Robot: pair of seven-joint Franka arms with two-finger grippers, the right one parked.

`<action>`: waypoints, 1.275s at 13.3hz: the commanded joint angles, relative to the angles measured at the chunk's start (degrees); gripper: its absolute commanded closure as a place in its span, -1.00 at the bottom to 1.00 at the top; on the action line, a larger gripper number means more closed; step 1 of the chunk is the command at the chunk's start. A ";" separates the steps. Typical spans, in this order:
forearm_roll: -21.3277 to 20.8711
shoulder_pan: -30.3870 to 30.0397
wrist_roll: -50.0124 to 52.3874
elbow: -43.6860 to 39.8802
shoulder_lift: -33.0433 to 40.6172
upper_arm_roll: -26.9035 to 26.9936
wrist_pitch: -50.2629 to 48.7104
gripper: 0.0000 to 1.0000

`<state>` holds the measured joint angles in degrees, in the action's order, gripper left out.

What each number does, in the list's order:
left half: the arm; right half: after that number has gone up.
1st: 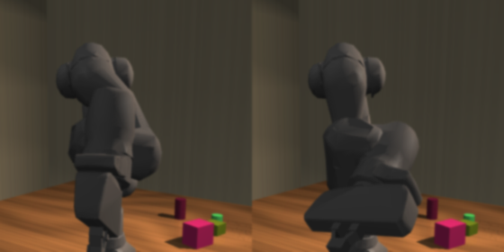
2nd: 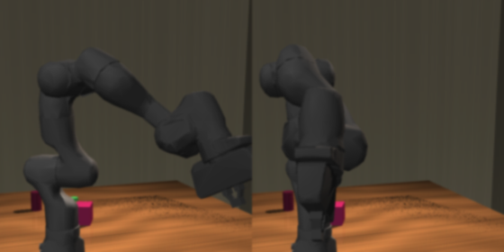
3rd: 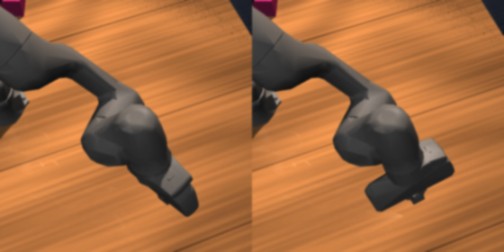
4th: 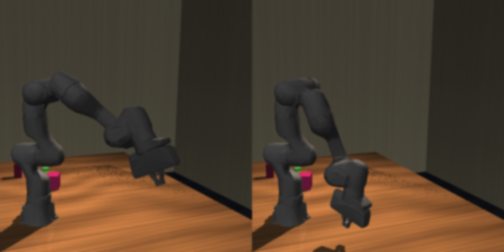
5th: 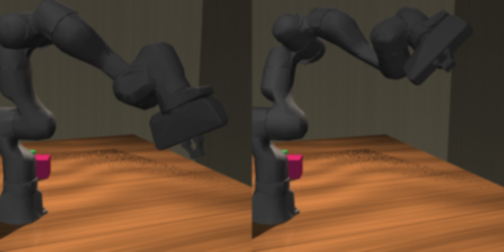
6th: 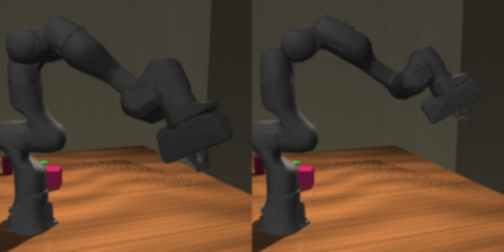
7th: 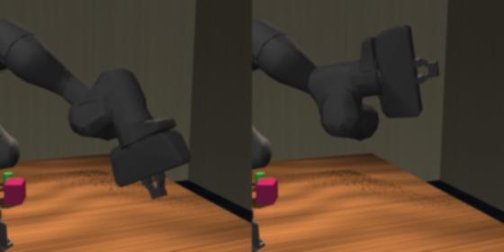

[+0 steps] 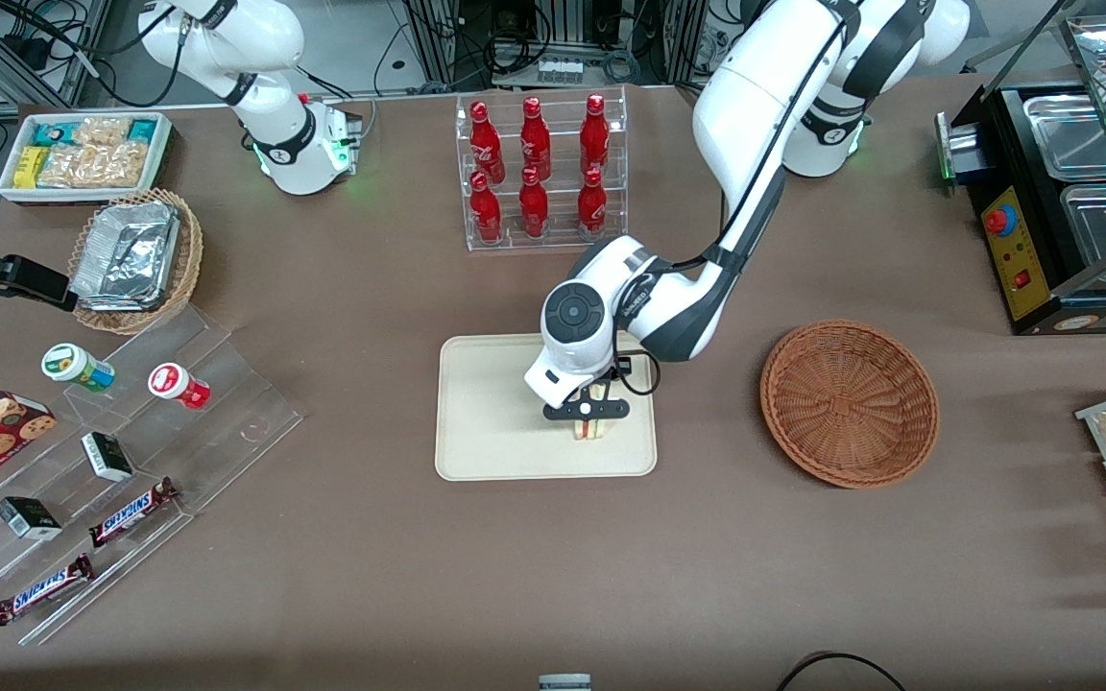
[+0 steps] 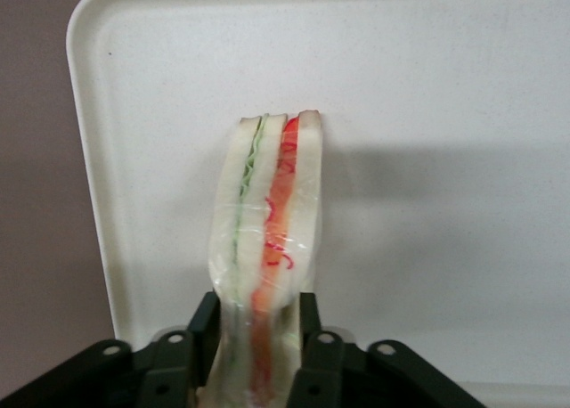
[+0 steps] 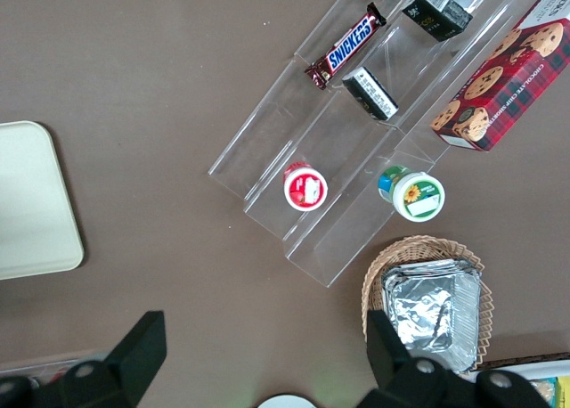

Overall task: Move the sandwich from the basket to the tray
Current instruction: 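Lower the sandwich onto the tray and open the left gripper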

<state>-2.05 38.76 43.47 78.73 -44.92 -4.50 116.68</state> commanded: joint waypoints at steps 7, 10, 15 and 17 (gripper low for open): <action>-0.41 0.53 0.48 -3.05 3.60 0.28 -5.04 -1.00; 0.20 -0.26 0.39 -3.49 7.90 0.45 -8.92 -1.00; 2.40 -6.05 -0.49 -0.87 15.46 0.72 -13.67 -1.00; 2.58 -9.47 -2.93 2.03 18.97 0.63 -13.67 -1.00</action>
<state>-0.67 32.01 42.93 75.87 -30.49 -3.70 103.19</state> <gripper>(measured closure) 0.000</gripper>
